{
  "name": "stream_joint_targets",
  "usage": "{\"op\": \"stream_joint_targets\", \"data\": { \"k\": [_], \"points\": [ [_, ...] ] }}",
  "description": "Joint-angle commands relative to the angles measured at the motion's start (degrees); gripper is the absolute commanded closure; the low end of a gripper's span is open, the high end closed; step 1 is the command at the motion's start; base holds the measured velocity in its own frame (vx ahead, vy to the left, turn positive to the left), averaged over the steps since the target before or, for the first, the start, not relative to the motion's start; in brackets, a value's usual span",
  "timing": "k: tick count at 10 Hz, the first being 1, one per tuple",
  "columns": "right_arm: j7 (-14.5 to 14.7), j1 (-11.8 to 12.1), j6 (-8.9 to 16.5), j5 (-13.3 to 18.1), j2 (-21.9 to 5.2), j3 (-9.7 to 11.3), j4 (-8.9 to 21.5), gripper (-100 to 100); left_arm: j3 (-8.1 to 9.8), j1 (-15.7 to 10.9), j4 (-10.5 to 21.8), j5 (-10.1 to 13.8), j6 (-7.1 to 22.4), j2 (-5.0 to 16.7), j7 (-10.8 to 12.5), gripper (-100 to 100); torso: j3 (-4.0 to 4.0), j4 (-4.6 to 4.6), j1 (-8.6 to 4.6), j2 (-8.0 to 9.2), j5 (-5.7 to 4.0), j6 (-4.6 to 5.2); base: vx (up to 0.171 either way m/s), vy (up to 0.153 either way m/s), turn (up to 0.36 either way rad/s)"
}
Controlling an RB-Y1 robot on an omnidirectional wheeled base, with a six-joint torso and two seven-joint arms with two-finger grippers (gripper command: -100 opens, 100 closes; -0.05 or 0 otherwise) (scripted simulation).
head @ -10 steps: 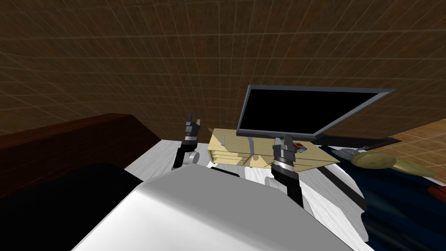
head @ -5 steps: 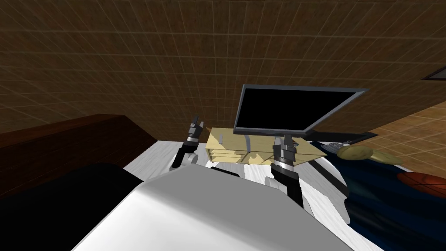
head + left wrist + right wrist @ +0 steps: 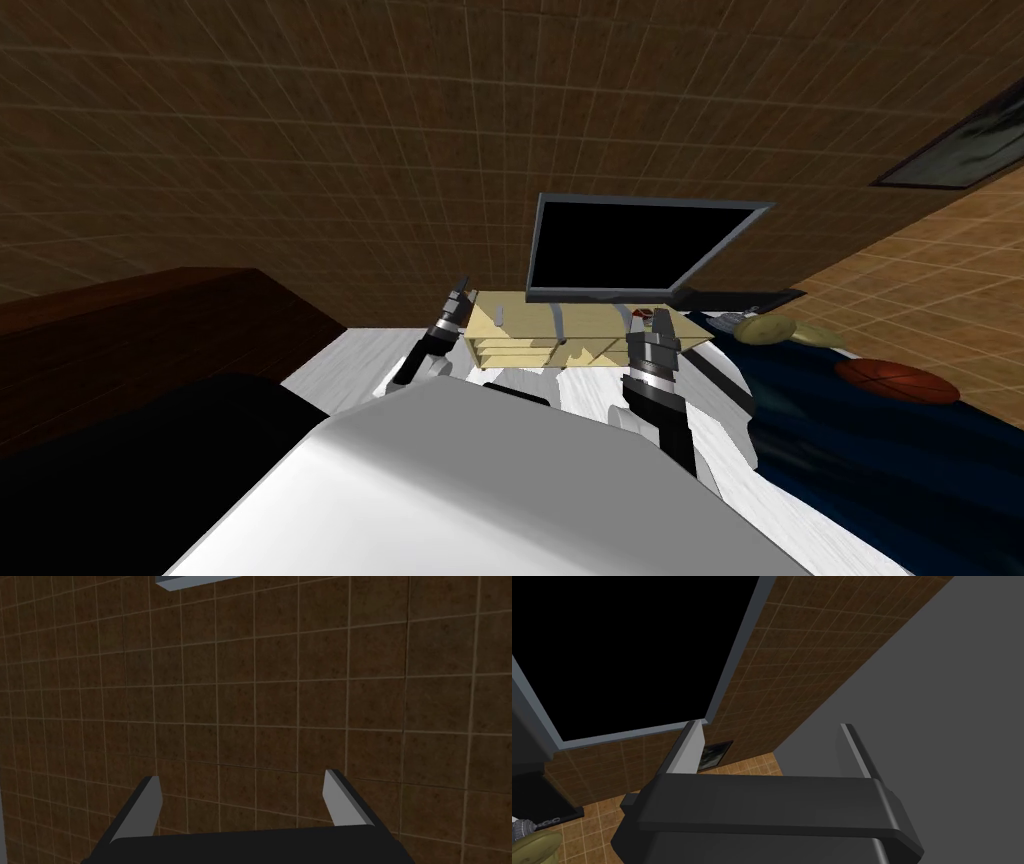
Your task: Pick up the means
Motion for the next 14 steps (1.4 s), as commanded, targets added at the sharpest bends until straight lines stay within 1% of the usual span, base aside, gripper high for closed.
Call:
{"op": "stream_joint_targets", "data": {
  "k": [1,2,3,4,5,6,7,8,9,10,11,12,13,14],
  "points": [
    [0.0,0.0,0.0,0.0,0.0,0.0,0.0,0,-1.00,0.6,0.5,0.5,0.4,2.2,0.1,-100,0.00,0.00,0.00,0.00,0.00,0.00,-0.043,-0.068,-0.085],
    [0.0,0.0,0.0,0.0,0.0,0.0,0.0,0,-2.23,1.1,1.4,1.6,1.4,4.2,0.5,-100,-0.02,-0.01,0.05,-0.05,0.00,-0.03,-0.045,-0.064,-0.147],
    [0.0,0.0,0.0,0.0,0.0,0.0,0.0,0,-2.23,1.1,1.4,1.6,1.4,4.9,0.5,-100,-0.04,-0.01,0.07,-0.06,0.01,0.00,-0.033,-0.046,-0.087],
    [0.0,0.0,0.0,0.0,0.0,0.0,0.0,0,-3.50,1.6,2.4,2.7,2.5,6.9,0.9,-100,-0.05,-0.02,0.14,-0.09,0.02,-0.03,-0.045,-0.049,-0.198],
    [0.0,0.0,0.0,0.0,0.0,0.0,0.0,0,-3.50,1.6,2.4,2.7,2.5,7.6,0.9,-100,-0.04,-0.02,0.14,-0.06,0.03,0.00,-0.041,-0.045,-0.087],
    [0.0,0.0,0.0,0.0,0.0,0.0,0.0,0,-4.80,2.2,3.5,3.9,3.7,9.7,1.3,-100,-0.04,-0.01,0.16,-0.07,0.03,-0.03,-0.043,-0.070,-0.168],
    [0.0,0.0,0.0,0.0,0.0,0.0,0.0,0,-4.80,2.2,3.5,3.9,3.7,10.3,1.3,-100,-0.04,-0.01,0.08,-0.07,0.02,0.00,-0.030,-0.056,-0.099],
    [0.0,0.0,0.0,0.0,0.0,0.0,0.0,0,-6.11,2.8,4.7,5.1,4.8,12.3,1.8,-100,-0.05,-0.02,0.12,-0.10,0.02,-0.03,-0.027,-0.067,-0.257],
    [0.0,0.0,0.0,0.0,0.0,0.0,0.0,0,-6.11,2.8,4.7,5.1,4.8,13.0,1.8,-100,-0.06,-0.02,0.10,-0.11,0.02,0.01,-0.024,-0.051,-0.087],
    [0.0,0.0,0.0,0.0,0.0,0.0,0.0,0,-7.43,3.4,5.9,6.3,6.0,15.2,2.4,-100,-0.07,-0.02,0.15,-0.13,0.02,-0.05,-0.028,-0.062,-0.185],
    [0.0,0.0,0.0,0.0,0.0,0.0,0.0,0,-8.73,4.1,7.3,7.5,7.2,17.0,3.0,-100,-0.07,-0.02,0.12,-0.12,0.02,-0.01,-0.041,-0.093,-0.368],
    [0.0,0.0,0.0,0.0,0.0,0.0,0.0,0,-8.73,4.1,7.3,7.5,7.2,18.3,3.0,-100,-0.04,-0.01,0.02,-0.06,0.00,0.00,-0.024,-0.062,-0.124],
    [0.0,0.0,0.0,0.0,0.0,0.0,0.0,0,-10.00,4.9,8.7,8.6,8.4,20.1,3.6,-100,-0.05,-0.01,0.10,-0.10,0.01,-0.05,-0.001,-0.058,-0.250],
    [0.0,0.0,0.0,0.0,0.0,0.0,0.0,0,-10.00,4.9,8.7,8.6,8.4,20.9,3.6,-100,-0.09,-0.03,0.13,-0.17,0.02,-0.01,-0.001,-0.039,-0.137]
  ]
}}
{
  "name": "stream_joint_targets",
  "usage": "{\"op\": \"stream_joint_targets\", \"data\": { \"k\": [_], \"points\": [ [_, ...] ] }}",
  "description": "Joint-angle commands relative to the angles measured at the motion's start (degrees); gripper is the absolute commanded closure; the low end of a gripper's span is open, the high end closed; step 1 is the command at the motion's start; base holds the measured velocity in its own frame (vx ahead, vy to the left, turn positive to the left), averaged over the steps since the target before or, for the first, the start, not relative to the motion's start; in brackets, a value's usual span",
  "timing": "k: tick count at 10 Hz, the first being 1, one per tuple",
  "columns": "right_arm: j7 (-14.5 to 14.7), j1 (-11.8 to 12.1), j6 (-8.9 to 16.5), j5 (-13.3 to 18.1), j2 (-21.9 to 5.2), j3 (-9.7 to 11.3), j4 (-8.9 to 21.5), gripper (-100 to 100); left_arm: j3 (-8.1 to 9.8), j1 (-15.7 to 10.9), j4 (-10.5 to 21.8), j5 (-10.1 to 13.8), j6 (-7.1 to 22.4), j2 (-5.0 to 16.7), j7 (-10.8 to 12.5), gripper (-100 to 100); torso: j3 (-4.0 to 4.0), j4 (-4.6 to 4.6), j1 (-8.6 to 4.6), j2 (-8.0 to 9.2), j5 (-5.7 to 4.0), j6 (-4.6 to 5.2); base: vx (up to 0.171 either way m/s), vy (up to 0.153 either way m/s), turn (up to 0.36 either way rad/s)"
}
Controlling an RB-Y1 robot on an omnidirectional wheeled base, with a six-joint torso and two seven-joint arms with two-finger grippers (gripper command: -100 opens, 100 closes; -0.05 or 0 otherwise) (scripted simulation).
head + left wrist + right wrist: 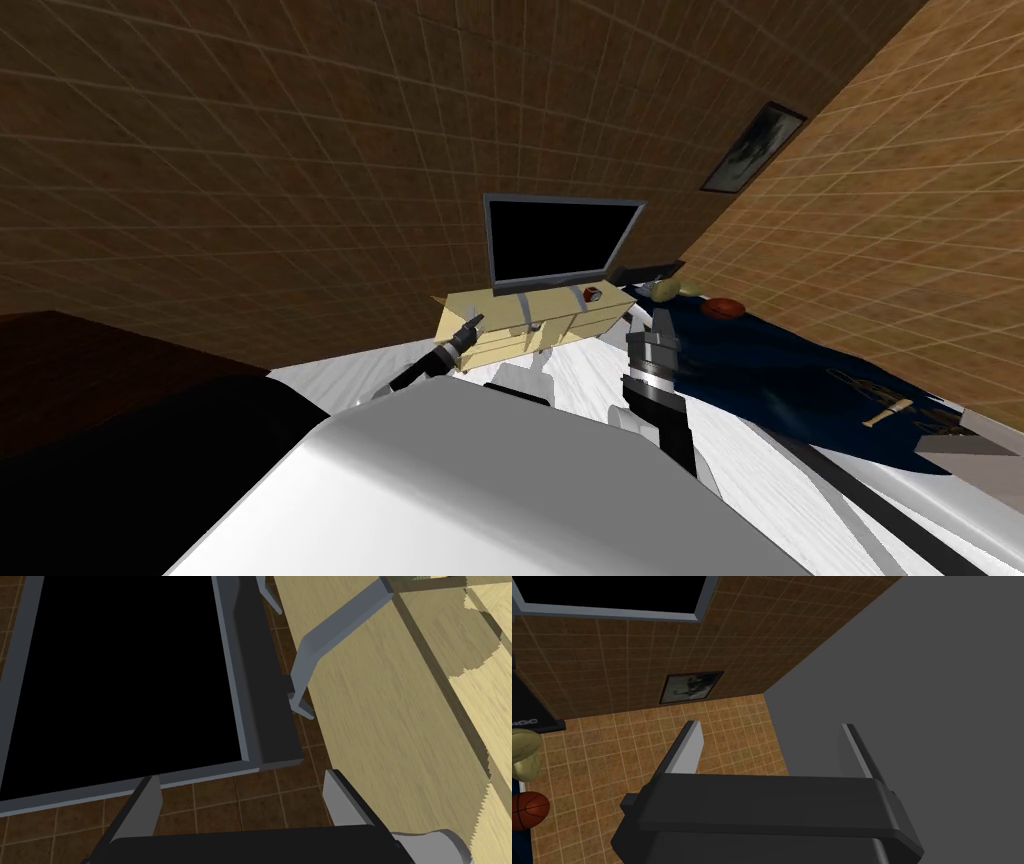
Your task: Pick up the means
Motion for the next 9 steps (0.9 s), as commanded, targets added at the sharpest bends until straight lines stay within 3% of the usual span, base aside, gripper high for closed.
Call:
{"op": "stream_joint_targets", "data": {
  "k": [1,2,3,7,8,9],
  "points": [
    [0.0,0.0,0.0,0.0,0.0,0.0,0.0,0,-1.44,1.2,1.7,1.3,1.1,2.9,0.8,-100,0.00,0.00,0.00,0.00,0.00,0.00,-0.007,-0.046,-0.269],
    [0.0,0.0,0.0,0.0,0.0,0.0,0.0,0,-2.63,2.0,3.2,2.4,2.3,5.2,1.6,-100,0.01,0.00,0.00,0.02,0.01,0.04,-0.002,-0.061,-0.361],
    [0.0,0.0,0.0,0.0,0.0,0.0,0.0,0,-2.63,2.0,3.2,2.4,2.3,5.7,1.6,-100,0.00,0.00,-0.05,0.01,0.00,0.04,-0.002,-0.041,-0.150],
    [0.0,0.0,0.0,0.0,0.0,0.0,0.0,0,-6.79,5.7,9.9,6.3,7.0,14.4,4.9,-100,-0.05,-0.02,0.08,-0.09,0.02,0.03,0.024,-0.029,-0.397],
    [0.0,0.0,0.0,0.0,0.0,0.0,0.0,0,-6.79,5.7,9.9,6.3,7.0,14.4,4.9,-100,-0.07,-0.03,0.14,-0.11,0.03,0.02,0.030,0.011,-0.251],
    [0.0,0.0,0.0,0.0,0.0,0.0,0.0,0,-7.63,6.6,11.7,7.2,8.1,16.3,5.8,-100,-0.05,-0.02,0.20,-0.09,0.04,-0.01,0.029,0.015,-0.380]
  ]
}}
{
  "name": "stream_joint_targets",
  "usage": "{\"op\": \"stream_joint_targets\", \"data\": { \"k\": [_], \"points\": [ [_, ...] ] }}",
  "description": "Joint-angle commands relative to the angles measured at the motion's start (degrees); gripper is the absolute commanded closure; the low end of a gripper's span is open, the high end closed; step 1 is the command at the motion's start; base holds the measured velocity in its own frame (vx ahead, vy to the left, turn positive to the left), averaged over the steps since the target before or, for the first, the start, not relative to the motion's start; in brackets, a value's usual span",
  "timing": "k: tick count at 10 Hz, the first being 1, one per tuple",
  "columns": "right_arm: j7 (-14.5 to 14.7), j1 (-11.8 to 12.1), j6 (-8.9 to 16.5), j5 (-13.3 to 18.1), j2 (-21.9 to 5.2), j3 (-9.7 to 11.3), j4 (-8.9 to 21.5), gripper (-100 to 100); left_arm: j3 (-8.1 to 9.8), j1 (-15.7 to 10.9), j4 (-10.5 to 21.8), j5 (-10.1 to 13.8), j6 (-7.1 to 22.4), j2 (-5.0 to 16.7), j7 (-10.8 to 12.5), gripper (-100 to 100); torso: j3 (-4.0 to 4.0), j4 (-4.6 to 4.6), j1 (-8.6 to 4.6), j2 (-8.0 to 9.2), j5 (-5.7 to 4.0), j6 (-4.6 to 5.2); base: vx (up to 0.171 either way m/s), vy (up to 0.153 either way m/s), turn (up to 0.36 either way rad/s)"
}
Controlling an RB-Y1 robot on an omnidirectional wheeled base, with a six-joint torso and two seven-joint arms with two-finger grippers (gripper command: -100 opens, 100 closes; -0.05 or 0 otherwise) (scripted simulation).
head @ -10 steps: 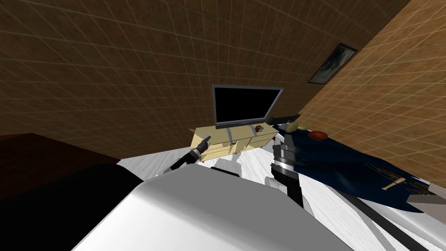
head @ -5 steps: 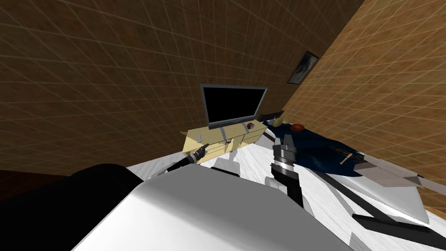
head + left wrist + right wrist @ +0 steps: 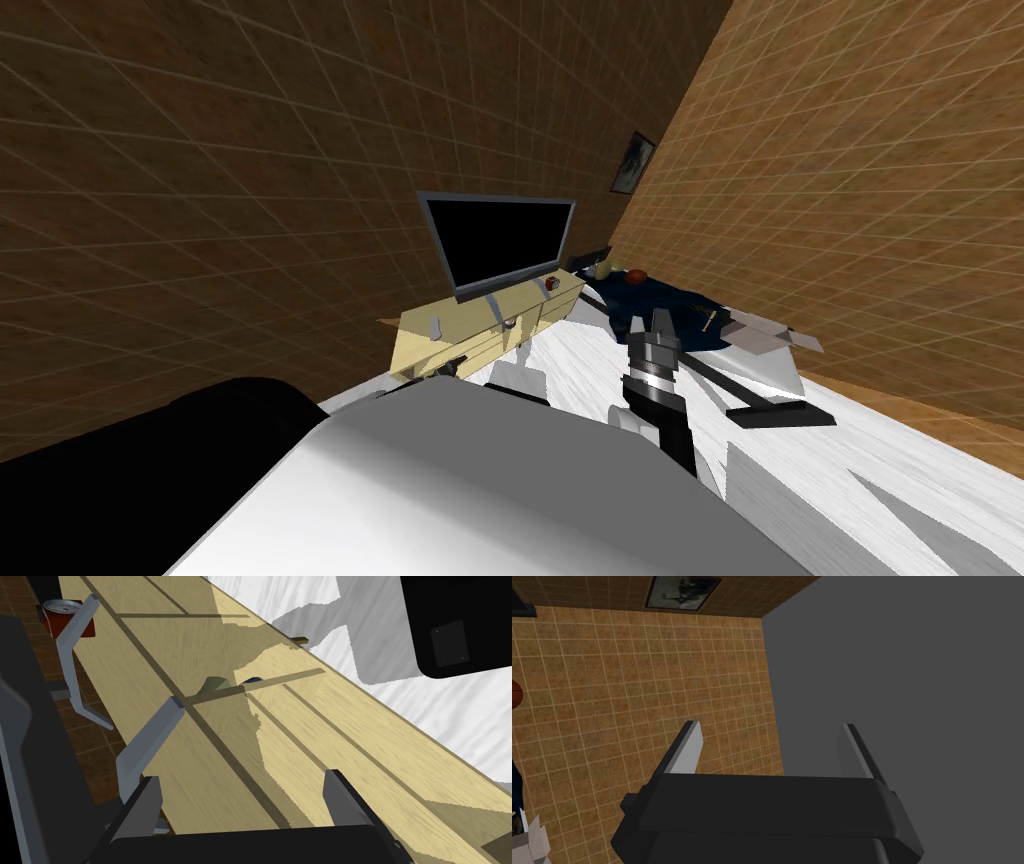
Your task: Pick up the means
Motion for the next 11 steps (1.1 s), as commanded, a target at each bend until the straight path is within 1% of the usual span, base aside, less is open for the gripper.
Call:
{"op": "stream_joint_targets", "data": {
  "k": [1,4,5,6,7,8,10,11],
  "points": [
    [0.0,0.0,0.0,0.0,0.0,0.0,0.0,0,-0.22,-0.1,0.2,0.2,2.0,0.1,0.4,-100,0.00,0.00,0.00,0.00,0.00,0.00,0.021,0.020,-0.226],
    [0.0,0.0,0.0,0.0,0.0,0.0,0.0,0,-2.18,2.9,5.5,2.2,4.9,5.0,3.3,-100,-0.03,-0.01,0.08,-0.05,0.02,-0.01,0.044,0.043,-0.402],
    [0.0,0.0,0.0,0.0,0.0,0.0,0.0,0,-2.18,2.9,5.5,2.2,4.9,5.1,3.3,-100,-0.05,-0.02,0.18,-0.10,0.04,-0.03,0.035,0.062,-0.237],
    [0.0,0.0,0.0,0.0,0.0,0.0,0.0,0,-2.62,3.9,7.2,2.7,5.8,6.4,4.2,-100,-0.04,-0.01,0.14,-0.07,0.04,-0.05,0.025,0.066,-0.313],
    [0.0,0.0,0.0,0.0,0.0,0.0,0.0,0,-2.62,3.9,7.2,2.7,5.8,6.4,4.2,-100,-0.01,0.00,0.16,-0.02,0.04,-0.04,0.015,0.050,-0.252],
    [0.0,0.0,0.0,0.0,0.0,0.0,0.0,0,-2.97,5.0,8.9,3.2,6.6,7.5,5.2,-100,0.00,0.01,0.09,0.00,0.03,-0.06,0.019,0.059,-0.462],
    [0.0,0.0,0.0,0.0,0.0,0.0,0.0,0,-3.40,6.9,12.2,3.8,8.0,9.3,7.0,-100,-0.01,0.00,0.27,-0.03,0.06,-0.04,0.031,0.116,-0.449],
    [0.0,0.0,0.0,0.0,0.0,0.0,0.0,0,-3.40,6.9,12.2,3.8,8.0,9.3,7.0,-100,-0.05,-0.01,0.38,-0.09,0.09,-0.03,0.031,0.116,-0.217]
  ]
}}
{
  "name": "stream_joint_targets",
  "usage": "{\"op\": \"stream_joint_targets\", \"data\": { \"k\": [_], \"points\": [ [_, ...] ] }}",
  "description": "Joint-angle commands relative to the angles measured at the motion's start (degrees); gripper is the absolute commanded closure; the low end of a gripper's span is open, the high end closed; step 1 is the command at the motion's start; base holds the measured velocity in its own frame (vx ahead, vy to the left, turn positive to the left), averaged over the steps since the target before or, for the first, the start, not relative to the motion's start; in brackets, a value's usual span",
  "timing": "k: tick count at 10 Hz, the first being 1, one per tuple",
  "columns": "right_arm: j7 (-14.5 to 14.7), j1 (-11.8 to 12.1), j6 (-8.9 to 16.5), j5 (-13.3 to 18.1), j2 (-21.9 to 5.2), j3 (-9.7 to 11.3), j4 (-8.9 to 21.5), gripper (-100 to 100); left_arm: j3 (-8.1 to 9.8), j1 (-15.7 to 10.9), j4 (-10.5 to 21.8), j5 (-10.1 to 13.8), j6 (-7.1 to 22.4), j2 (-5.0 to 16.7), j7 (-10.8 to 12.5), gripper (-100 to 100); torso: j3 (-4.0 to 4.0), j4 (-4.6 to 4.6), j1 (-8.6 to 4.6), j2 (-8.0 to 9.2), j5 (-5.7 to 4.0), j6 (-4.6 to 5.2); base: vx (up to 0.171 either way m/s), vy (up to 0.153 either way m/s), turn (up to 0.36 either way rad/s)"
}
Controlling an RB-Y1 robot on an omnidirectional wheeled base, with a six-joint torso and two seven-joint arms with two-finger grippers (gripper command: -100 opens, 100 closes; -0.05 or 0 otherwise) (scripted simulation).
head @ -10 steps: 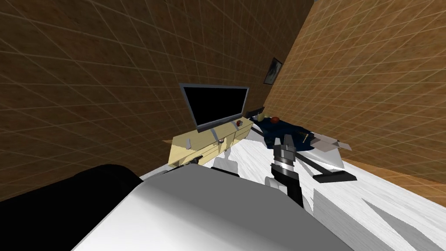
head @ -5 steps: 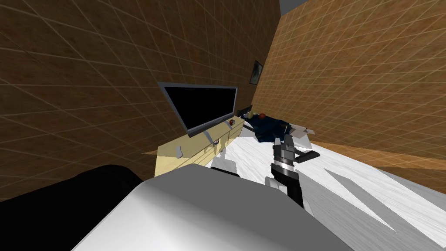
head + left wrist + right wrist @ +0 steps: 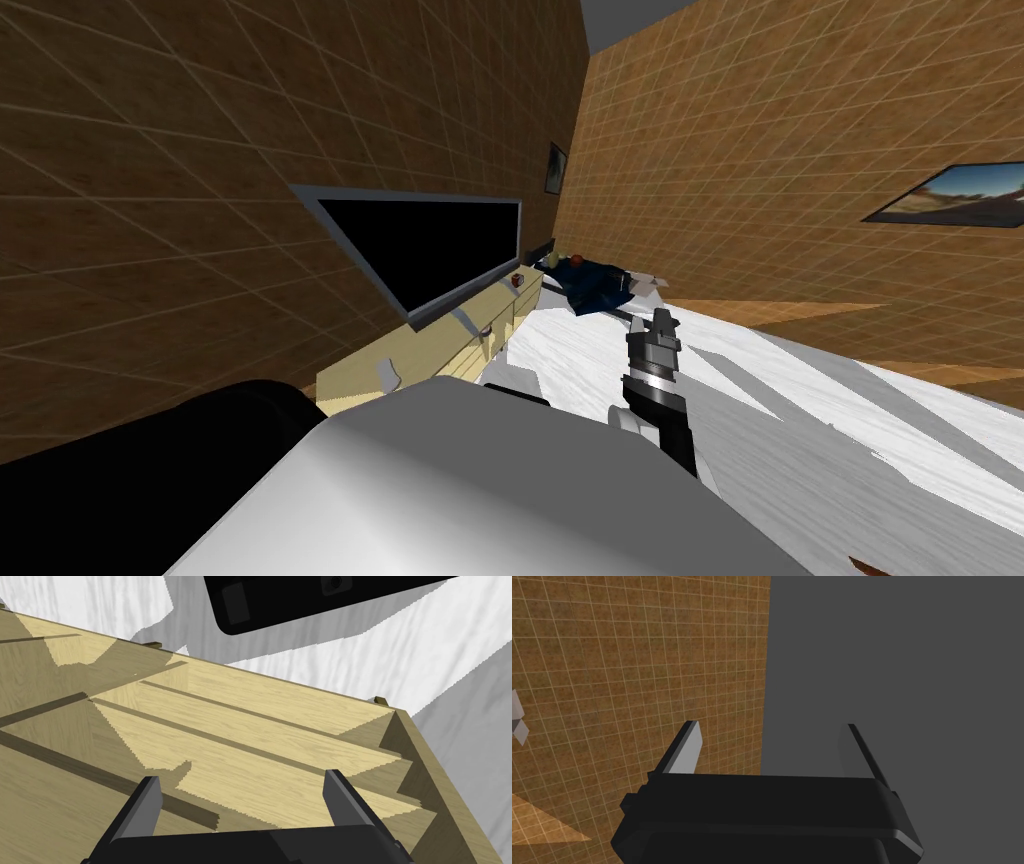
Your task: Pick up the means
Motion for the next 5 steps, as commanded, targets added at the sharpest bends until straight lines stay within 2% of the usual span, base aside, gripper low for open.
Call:
{"op": "stream_joint_targets", "data": {
  "k": [1,2,3,4,5],
  "points": [
    [0.0,0.0,0.0,0.0,0.0,0.0,0.0,0,-0.54,0.9,2.4,0.5,0.0,1.1,1.1,-100,0.00,0.00,0.00,0.00,0.00,0.00,0.014,0.079,-0.357],
    [0.0,0.0,0.0,0.0,0.0,0.0,0.0,0,-0.57,1.8,3.9,0.7,0.5,1.5,2.0,-100,0.02,0.01,-0.11,0.04,-0.03,0.05,0.016,0.107,-0.488],
    [0.0,0.0,0.0,0.0,0.0,0.0,0.0,0,-0.57,1.8,3.9,0.7,0.5,1.5,2.0,-100,0.01,0.01,-0.04,0.02,-0.03,0.07,0.000,0.111,-0.139],
    [0.0,0.0,0.0,0.0,0.0,0.0,0.0,0,-0.56,2.6,5.3,0.8,1.0,1.8,2.9,-100,0.03,0.01,-0.04,0.04,0.00,-0.03,0.004,0.104,-0.212],
    [0.0,0.0,0.0,0.0,0.0,0.0,0.0,0,-0.51,3.4,6.7,0.8,1.4,2.0,3.7,-100,0.02,0.01,-0.04,0.04,-0.01,0.02,0.009,0.132,-0.417]
  ]
}}
